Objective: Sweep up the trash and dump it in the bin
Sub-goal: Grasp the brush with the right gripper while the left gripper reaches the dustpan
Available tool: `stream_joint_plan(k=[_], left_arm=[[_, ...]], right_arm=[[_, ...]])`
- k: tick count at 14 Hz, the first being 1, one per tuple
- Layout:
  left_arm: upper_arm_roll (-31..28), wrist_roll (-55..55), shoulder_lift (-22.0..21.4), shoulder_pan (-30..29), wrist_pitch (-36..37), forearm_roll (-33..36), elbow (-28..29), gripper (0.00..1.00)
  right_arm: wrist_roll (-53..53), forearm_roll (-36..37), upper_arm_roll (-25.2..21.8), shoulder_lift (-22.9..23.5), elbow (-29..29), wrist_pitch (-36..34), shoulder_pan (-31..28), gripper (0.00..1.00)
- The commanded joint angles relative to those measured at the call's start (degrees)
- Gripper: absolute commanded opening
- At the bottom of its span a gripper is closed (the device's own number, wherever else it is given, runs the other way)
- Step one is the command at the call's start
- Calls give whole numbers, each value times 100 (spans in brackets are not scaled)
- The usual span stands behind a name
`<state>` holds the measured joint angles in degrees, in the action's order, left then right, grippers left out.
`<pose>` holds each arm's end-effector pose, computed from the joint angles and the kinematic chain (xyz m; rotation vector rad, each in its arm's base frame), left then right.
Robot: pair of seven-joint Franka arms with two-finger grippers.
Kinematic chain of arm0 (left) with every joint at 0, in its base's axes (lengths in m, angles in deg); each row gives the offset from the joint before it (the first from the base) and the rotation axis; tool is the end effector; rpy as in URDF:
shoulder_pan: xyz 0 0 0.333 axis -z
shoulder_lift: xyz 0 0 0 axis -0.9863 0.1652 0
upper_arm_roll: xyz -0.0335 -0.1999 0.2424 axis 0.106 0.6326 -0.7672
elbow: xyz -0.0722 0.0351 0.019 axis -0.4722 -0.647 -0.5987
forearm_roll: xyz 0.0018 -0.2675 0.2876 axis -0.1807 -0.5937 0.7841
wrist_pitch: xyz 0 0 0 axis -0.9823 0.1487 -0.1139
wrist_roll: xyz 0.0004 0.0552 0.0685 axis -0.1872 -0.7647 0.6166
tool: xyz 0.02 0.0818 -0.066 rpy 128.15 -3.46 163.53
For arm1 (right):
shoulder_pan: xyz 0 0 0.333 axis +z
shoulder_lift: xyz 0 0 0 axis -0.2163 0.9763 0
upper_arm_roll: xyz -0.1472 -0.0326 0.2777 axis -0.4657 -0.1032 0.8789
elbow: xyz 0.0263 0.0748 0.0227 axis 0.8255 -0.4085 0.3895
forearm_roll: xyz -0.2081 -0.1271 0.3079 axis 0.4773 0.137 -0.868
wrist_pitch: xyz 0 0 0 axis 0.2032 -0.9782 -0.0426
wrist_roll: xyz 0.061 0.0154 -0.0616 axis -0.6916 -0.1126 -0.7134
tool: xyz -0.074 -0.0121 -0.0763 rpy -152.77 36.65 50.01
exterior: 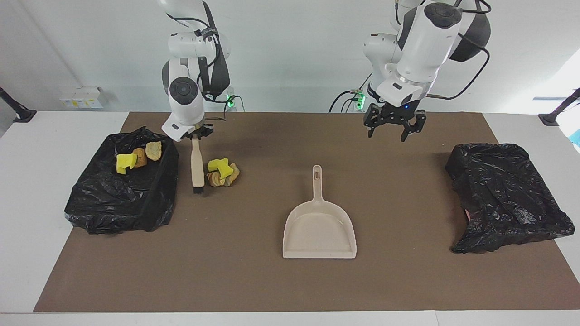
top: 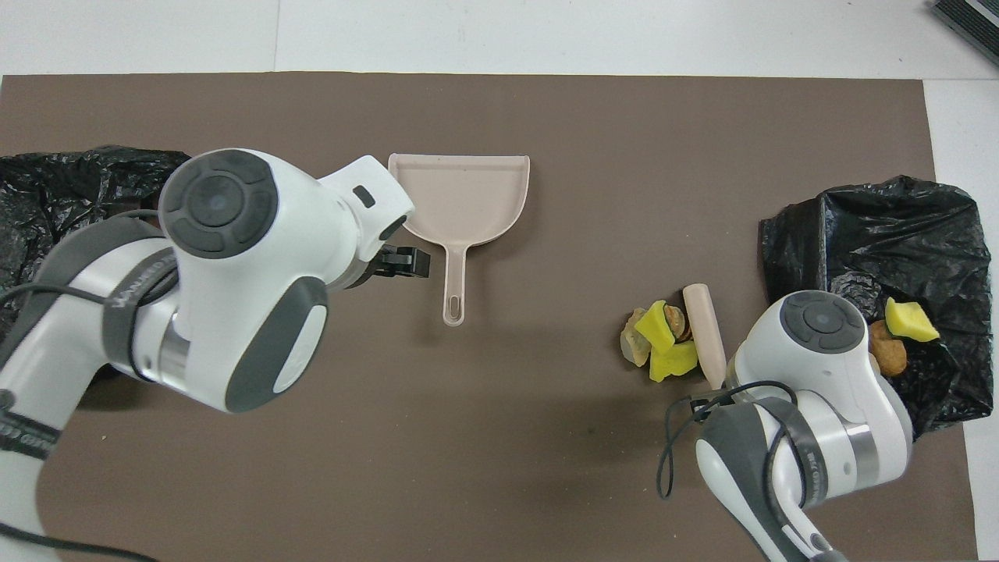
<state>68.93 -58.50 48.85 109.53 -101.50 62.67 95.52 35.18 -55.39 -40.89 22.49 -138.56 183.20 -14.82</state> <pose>0.5405 -0.3012 0.4852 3.0648 -0.2583 0.1289 0.4294 0.0855 0.3368 2.9867 0.1225 -0.5502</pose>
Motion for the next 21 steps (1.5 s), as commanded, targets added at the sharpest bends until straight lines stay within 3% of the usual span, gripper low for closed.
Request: stream_joint_plan(k=[1, 4, 10, 11, 12, 15, 16, 17, 18, 21], left_arm=[[-110, 354, 597, 374, -199, 106, -333, 100], [-110, 442, 1064, 462, -629, 114, -439, 100], [-92, 776, 1364, 656, -824, 88, -351, 100], [-92, 776, 1372, 665, -833, 88, -342, 92], [-83, 776, 1372, 673, -859, 62, -281, 76], [-83, 767, 1337, 735, -798, 35, -149, 58], [-75, 776, 1320, 726, -806, 18, -114, 58], [-75, 776, 1294, 735, -763, 18, -70, 45], [-83, 767, 1302, 744, -675, 18, -113, 5], [-101, 584, 1241, 630, -595, 79, -228, 0]], right_arm=[[240, -346, 22, 81, -43, 139, 127, 0], [399, -461, 22, 117, 10, 122, 312, 0], [355, -452, 13, 152, 63, 96, 313, 0], [347, -452, 13, 161, 63, 96, 313, 0], [338, -452, 13, 152, 63, 96, 313, 0], [329, -452, 13, 161, 71, 96, 304, 0], [338, -452, 13, 152, 71, 96, 304, 0], [338, -452, 13, 161, 63, 96, 304, 0], [338, -452, 13, 161, 63, 96, 304, 0], [346, -452, 13, 152, 63, 96, 304, 0]])
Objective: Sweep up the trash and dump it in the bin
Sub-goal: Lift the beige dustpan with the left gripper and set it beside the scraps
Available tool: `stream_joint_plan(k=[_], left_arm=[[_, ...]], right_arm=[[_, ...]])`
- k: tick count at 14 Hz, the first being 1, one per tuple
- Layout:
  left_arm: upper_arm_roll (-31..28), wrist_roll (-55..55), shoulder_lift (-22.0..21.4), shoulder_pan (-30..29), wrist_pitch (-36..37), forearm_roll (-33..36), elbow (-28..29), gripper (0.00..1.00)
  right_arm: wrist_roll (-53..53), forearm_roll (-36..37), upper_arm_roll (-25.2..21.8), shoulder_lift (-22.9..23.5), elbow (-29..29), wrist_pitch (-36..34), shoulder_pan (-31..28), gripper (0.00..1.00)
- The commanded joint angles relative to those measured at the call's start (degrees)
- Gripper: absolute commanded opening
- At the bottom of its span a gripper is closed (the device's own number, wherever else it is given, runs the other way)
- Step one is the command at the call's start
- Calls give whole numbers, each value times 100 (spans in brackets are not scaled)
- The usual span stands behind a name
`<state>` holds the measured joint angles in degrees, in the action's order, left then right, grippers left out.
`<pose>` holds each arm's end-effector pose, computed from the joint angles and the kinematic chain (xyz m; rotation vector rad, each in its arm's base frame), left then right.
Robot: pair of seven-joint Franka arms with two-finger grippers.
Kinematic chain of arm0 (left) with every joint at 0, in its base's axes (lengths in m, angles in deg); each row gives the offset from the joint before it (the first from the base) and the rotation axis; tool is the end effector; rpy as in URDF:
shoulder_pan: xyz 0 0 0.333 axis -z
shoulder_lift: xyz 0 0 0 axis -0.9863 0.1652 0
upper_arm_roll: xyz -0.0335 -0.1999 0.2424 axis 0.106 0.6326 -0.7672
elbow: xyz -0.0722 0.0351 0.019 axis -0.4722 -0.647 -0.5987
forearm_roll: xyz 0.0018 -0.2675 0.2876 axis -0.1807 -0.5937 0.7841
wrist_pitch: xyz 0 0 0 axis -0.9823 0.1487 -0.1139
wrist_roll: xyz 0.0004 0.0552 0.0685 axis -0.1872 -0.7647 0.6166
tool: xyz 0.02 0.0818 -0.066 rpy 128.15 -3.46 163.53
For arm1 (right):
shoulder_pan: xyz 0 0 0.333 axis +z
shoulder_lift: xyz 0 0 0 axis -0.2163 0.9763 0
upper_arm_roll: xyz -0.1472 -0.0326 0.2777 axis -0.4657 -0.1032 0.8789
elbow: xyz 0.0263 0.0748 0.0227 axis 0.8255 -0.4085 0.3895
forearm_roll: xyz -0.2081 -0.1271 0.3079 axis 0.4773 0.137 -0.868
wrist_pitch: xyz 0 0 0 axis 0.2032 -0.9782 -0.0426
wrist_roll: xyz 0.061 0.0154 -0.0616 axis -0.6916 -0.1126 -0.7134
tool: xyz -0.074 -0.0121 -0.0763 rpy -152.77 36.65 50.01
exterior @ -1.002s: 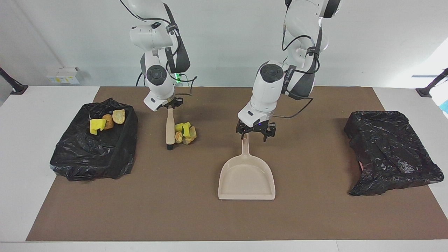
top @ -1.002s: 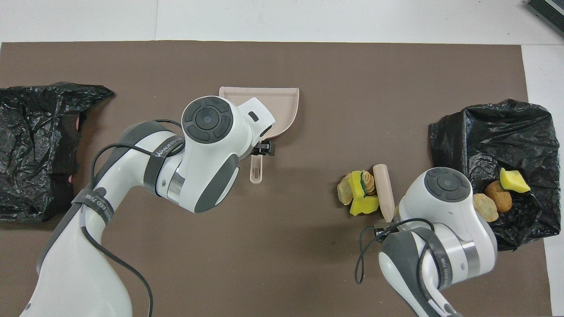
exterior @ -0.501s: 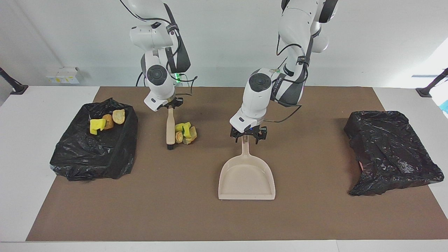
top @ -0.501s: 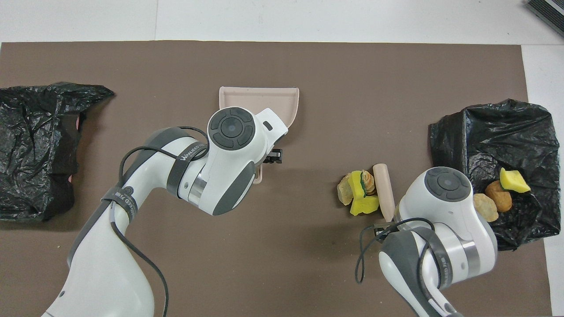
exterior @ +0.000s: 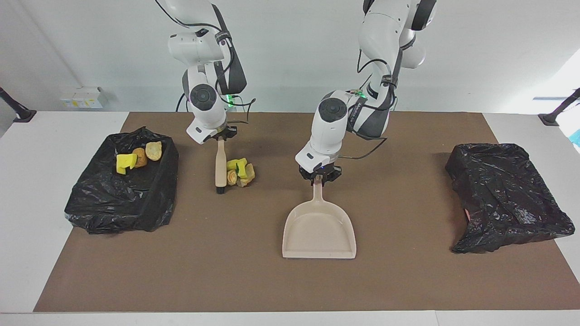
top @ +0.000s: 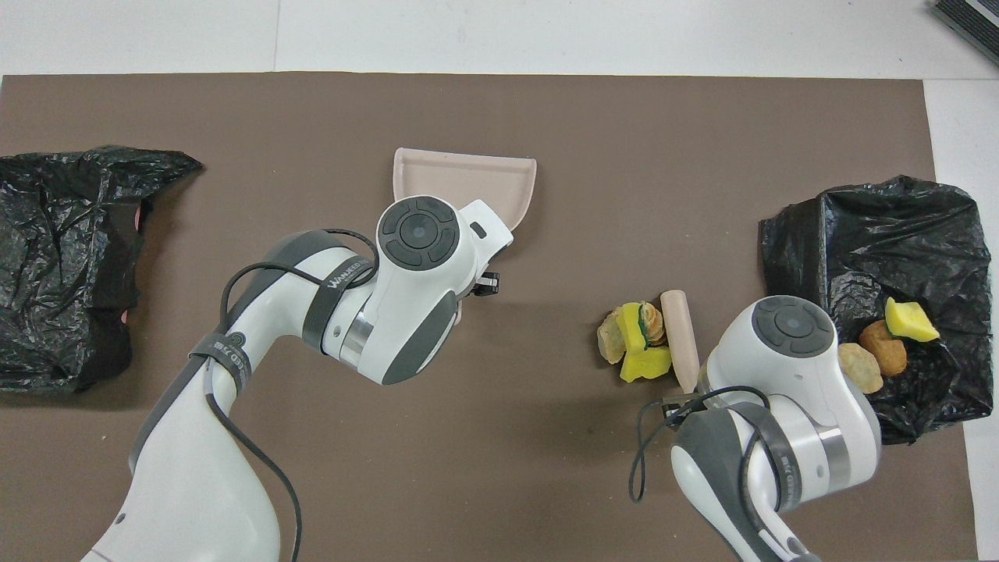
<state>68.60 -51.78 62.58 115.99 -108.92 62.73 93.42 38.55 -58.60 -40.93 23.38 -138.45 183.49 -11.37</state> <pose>0.5395 -0.3812 0.3611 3.1015 -0.2411 0.0240 0.4238 0.1151 0.3310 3.0122 0.0829 -0.5736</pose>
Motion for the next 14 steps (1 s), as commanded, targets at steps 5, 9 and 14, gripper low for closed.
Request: stream_joint_plan(k=[5, 9, 14], left_arm=[[-165, -2808, -712, -666, 586, 74, 53, 0], [-156, -5232, -1107, -1281, 972, 30, 114, 0], [-165, -7977, -1977, -1738, 1176, 30, 1069, 0]], right_arm=[[159, -132, 17, 54, 51, 32, -33, 0], [159, -132, 17, 45, 51, 32, -33, 0], [168, -140, 26, 36, 16, 49, -76, 0]])
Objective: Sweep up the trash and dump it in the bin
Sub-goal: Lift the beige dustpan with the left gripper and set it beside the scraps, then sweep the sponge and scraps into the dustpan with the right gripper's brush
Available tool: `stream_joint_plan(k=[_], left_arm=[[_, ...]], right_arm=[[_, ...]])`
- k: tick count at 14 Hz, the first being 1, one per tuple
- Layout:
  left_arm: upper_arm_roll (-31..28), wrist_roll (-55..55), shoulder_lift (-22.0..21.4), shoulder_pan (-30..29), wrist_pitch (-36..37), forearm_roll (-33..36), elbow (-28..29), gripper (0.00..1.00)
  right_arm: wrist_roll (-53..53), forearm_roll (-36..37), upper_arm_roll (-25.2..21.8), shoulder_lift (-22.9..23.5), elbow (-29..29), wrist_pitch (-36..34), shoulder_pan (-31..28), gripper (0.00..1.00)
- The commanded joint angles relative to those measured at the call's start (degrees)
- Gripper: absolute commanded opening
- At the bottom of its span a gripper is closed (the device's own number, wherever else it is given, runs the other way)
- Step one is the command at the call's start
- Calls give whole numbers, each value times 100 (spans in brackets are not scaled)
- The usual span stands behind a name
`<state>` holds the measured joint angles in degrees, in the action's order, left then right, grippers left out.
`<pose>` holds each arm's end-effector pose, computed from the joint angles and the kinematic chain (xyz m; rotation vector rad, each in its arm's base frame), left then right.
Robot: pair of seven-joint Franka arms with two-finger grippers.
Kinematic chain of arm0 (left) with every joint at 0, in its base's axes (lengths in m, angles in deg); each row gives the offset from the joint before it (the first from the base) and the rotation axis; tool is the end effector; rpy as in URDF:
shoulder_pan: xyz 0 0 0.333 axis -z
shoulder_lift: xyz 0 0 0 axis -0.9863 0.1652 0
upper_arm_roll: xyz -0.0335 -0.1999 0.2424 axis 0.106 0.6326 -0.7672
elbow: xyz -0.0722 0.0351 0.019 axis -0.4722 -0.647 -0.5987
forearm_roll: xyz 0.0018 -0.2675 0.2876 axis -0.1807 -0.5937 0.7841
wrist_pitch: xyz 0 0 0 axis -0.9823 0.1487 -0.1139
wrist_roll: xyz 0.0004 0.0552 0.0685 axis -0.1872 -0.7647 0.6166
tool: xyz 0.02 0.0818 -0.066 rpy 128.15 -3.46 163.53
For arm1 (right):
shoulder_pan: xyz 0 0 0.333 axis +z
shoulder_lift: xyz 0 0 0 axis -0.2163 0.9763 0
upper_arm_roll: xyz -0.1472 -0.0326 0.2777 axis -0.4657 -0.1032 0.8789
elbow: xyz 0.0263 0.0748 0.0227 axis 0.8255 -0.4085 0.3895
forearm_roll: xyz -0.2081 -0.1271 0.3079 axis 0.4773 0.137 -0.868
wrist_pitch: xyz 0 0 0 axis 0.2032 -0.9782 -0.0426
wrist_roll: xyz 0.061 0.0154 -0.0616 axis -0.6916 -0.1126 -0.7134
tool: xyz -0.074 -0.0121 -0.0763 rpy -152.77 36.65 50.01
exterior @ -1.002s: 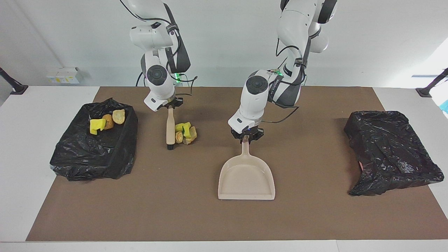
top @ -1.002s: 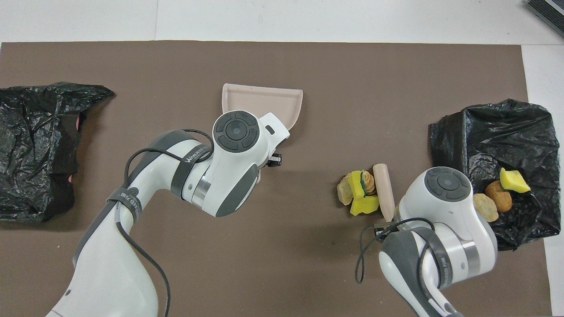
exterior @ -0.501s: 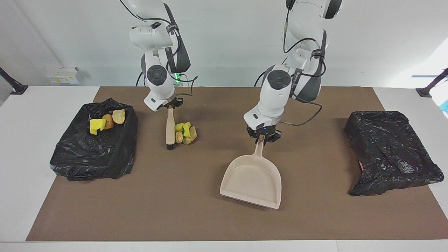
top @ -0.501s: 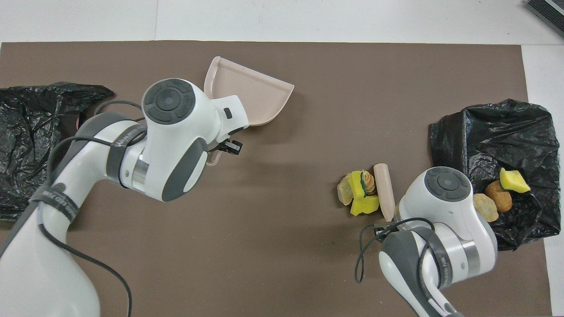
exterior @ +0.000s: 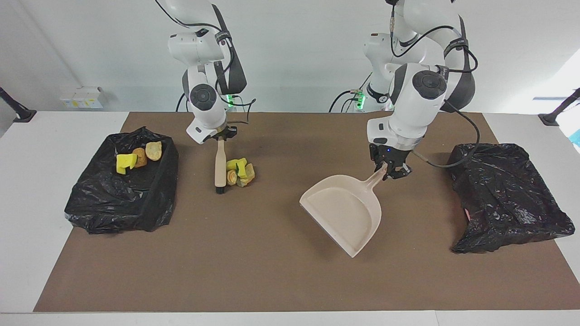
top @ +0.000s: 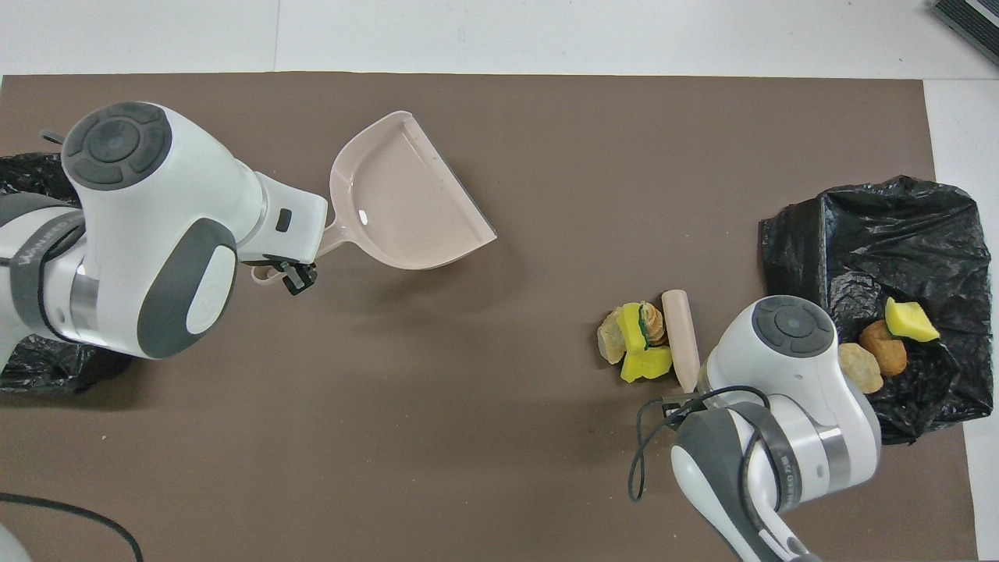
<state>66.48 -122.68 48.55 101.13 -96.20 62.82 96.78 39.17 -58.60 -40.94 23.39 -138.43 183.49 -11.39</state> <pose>0.5741 -0.1911 0.4692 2.6631 -1.6351 -0.0048 0.4240 0.1149 0.3311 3.0110 0.0658 -0.5724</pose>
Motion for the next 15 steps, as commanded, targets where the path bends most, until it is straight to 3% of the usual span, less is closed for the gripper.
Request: stream_joint_plan(k=[1, 4, 7, 11, 15], left_arm=[[47, -1310, -749, -288, -202, 20, 1041, 0], [56, -1823, -1233, -184, -562, 90, 1894, 0], [117, -1789, -1357, 343, -493, 398, 2151, 0], [117, -229, -1059, 1335, -546, 1187, 2275, 0], [126, 707, -664, 1706, -720, 1207, 2195, 0]], right_arm=[[106, -149, 27, 36, 6, 67, -84, 0], [53, -149, 27, 62, -3, 154, -93, 0], [97, -158, 27, 149, -3, 199, -22, 0], [141, -763, 35, 404, 14, 540, 346, 0], [448, -1140, 35, 563, 58, 760, 908, 0]])
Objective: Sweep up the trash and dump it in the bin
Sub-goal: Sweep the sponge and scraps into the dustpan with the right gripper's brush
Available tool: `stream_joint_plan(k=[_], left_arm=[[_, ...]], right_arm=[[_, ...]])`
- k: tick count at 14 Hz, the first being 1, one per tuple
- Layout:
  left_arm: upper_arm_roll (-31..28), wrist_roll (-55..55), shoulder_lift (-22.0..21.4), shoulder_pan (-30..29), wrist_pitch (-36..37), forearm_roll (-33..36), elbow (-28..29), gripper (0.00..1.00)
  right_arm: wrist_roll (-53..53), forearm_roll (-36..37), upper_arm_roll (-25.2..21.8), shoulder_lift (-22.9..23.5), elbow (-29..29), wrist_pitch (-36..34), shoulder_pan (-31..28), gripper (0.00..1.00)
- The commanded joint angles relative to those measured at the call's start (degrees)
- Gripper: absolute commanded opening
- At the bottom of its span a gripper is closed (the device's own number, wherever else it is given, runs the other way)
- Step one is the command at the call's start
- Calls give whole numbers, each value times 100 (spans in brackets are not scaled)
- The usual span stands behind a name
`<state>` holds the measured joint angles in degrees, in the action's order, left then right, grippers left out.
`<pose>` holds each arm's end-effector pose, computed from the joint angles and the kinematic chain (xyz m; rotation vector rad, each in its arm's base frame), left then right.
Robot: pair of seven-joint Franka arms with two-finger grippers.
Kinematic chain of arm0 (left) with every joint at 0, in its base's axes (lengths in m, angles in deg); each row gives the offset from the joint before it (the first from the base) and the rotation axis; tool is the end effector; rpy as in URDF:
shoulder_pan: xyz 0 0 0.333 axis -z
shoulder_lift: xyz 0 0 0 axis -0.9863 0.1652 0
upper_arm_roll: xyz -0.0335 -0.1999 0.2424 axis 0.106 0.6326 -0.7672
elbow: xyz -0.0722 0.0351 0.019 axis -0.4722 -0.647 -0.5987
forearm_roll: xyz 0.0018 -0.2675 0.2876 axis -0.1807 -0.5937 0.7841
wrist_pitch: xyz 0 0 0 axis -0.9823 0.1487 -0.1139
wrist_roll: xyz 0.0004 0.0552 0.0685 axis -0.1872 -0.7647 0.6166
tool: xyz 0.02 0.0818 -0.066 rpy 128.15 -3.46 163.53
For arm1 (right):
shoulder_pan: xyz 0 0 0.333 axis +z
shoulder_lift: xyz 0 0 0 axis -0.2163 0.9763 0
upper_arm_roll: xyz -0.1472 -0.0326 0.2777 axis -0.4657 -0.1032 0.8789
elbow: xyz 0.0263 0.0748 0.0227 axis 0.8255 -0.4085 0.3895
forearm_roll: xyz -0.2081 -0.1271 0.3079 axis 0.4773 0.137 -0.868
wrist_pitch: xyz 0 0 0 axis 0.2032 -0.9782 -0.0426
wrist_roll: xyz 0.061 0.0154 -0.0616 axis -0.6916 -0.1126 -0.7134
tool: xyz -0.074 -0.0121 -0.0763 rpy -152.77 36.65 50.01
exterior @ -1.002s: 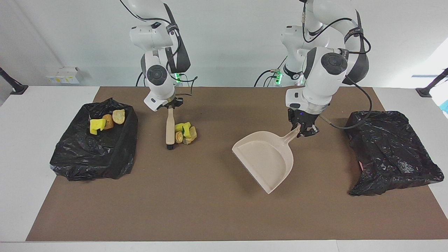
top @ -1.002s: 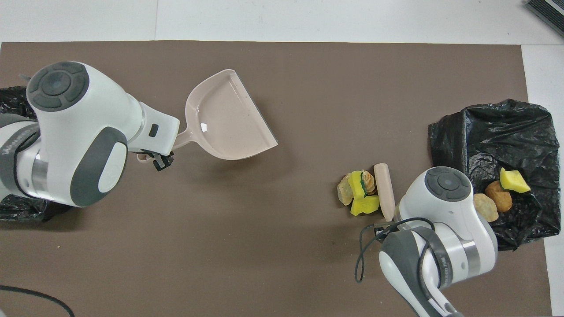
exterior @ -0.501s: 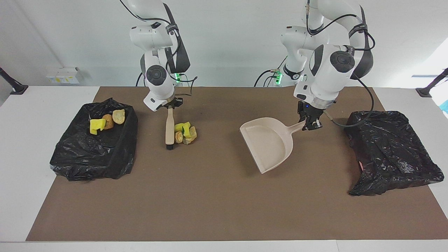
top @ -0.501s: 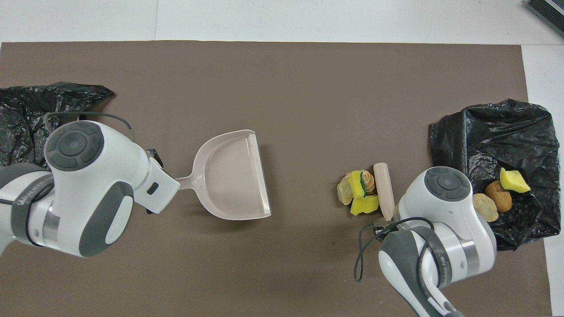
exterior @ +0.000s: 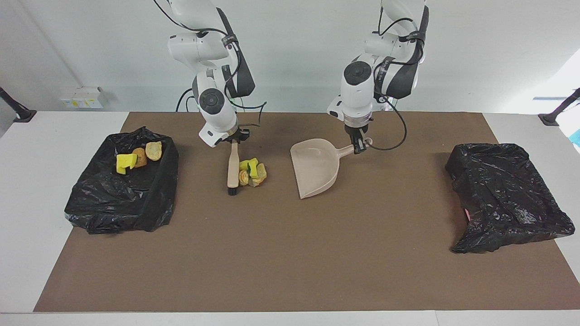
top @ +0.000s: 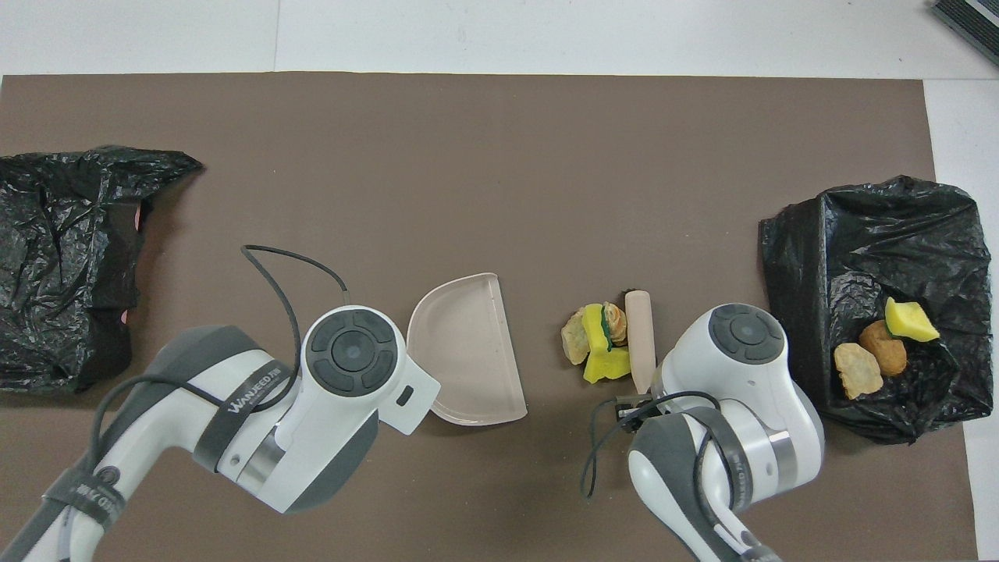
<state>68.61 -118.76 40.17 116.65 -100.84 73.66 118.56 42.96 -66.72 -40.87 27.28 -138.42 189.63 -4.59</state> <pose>0.4272 -0.2956 0.3849 -2.2613 1.9629 0.2502 0.4170 0.1775 0.3071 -3.0633 -0.0241 0.5691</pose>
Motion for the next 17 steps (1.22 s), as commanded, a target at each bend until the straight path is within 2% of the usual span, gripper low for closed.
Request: stream_joint_plan(k=[1, 4, 6, 8, 9, 11, 14, 17], left_arm=[[-87, 333, 192, 172, -309, 123, 18, 0], [-78, 368, 210, 172, -318, 123, 0, 0], [-78, 377, 219, 172, -388, 123, 0, 0], [-78, 377, 219, 172, -398, 123, 0, 0], [-78, 368, 219, 164, -415, 123, 0, 0], [-78, 307, 210, 111, -660, 123, 79, 0], [-78, 210, 210, 102, -767, 123, 106, 0], [-78, 201, 210, 93, -767, 123, 114, 0]], right_arm=[[-1, -695, 29, 165, 66, 243, 430, 0], [-500, -1837, 29, 226, 311, 367, 861, 0], [-818, -2796, 29, 192, 514, 236, 871, 0], [-662, -2852, 2, 139, 917, -184, 854, 0], [-225, -2748, -24, -35, 1015, -396, 854, 0], [418, -1716, -24, -553, 1024, -721, 845, 0], [937, -711, -7, -1203, 1077, -1897, 854, 0], [1562, -523, 55, -1793, 824, -2611, 1063, 0]])
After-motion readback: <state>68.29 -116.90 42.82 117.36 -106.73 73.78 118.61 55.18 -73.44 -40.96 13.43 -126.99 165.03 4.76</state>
